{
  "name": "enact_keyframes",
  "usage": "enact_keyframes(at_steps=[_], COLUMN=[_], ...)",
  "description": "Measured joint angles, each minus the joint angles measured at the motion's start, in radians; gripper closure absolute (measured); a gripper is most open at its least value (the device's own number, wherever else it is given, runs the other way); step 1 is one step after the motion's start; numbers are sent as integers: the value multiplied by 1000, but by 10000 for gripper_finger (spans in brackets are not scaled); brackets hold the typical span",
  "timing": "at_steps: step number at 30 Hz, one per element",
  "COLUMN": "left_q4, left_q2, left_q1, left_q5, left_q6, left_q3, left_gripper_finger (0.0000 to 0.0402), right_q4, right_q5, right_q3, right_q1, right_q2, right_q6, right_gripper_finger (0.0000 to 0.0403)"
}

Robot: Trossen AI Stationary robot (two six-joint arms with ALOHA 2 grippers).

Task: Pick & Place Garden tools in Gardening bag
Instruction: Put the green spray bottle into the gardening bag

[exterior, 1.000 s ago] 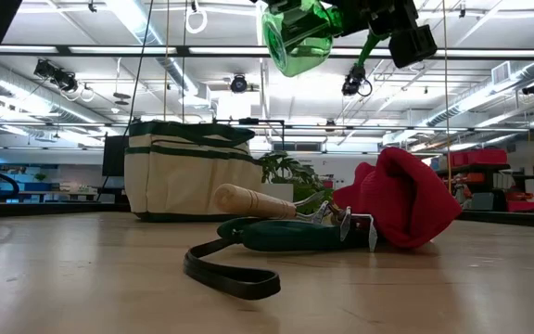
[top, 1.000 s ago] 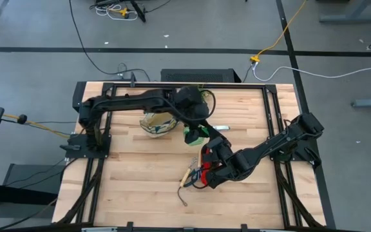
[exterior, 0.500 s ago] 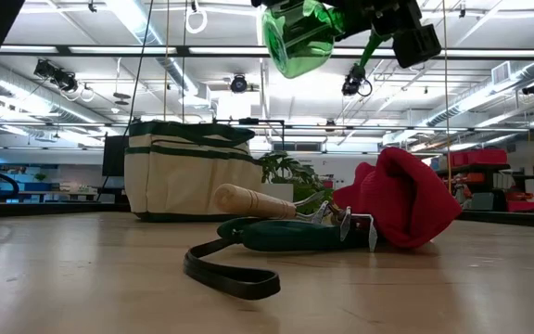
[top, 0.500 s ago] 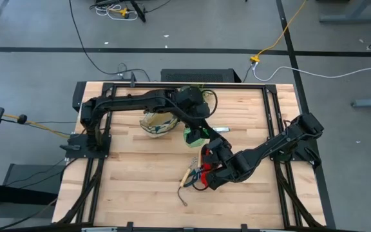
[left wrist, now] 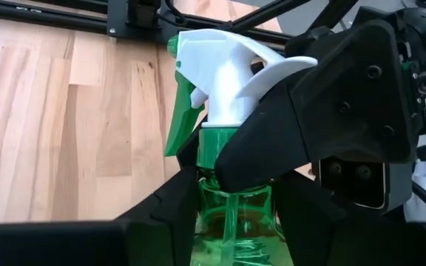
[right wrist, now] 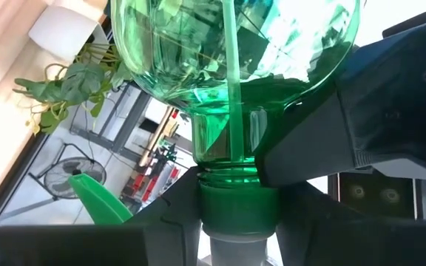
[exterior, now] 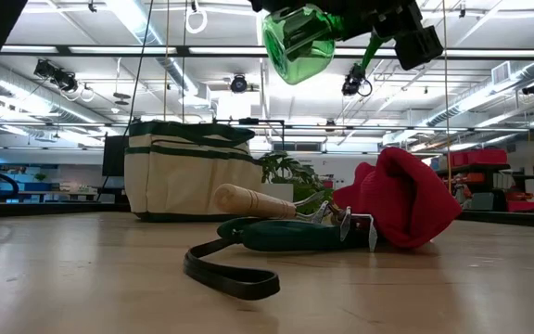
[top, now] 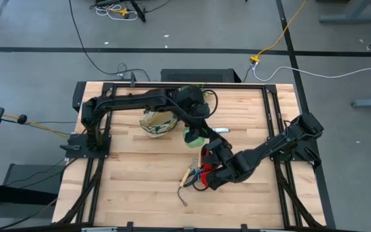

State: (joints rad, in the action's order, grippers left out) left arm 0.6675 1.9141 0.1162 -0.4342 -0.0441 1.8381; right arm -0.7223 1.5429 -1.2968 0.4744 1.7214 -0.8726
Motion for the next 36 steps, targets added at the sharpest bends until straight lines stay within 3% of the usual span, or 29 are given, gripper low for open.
enact_keyframes(at_steps=[21,36], left_q4=[22,63], left_q2=[-10,-34], left_q1=[-2,-2], left_q5=[35,75], left_q6=[14,29], left_q3=[0,-2], left_gripper_finger=[244,244], right_q4=[-29,-16], right_q5=[-6,24], right_q3=[0,-3], right_q1=[2,4], right_q2=[0,0], right_q6=[56,83], right_gripper_finger=[262,166])
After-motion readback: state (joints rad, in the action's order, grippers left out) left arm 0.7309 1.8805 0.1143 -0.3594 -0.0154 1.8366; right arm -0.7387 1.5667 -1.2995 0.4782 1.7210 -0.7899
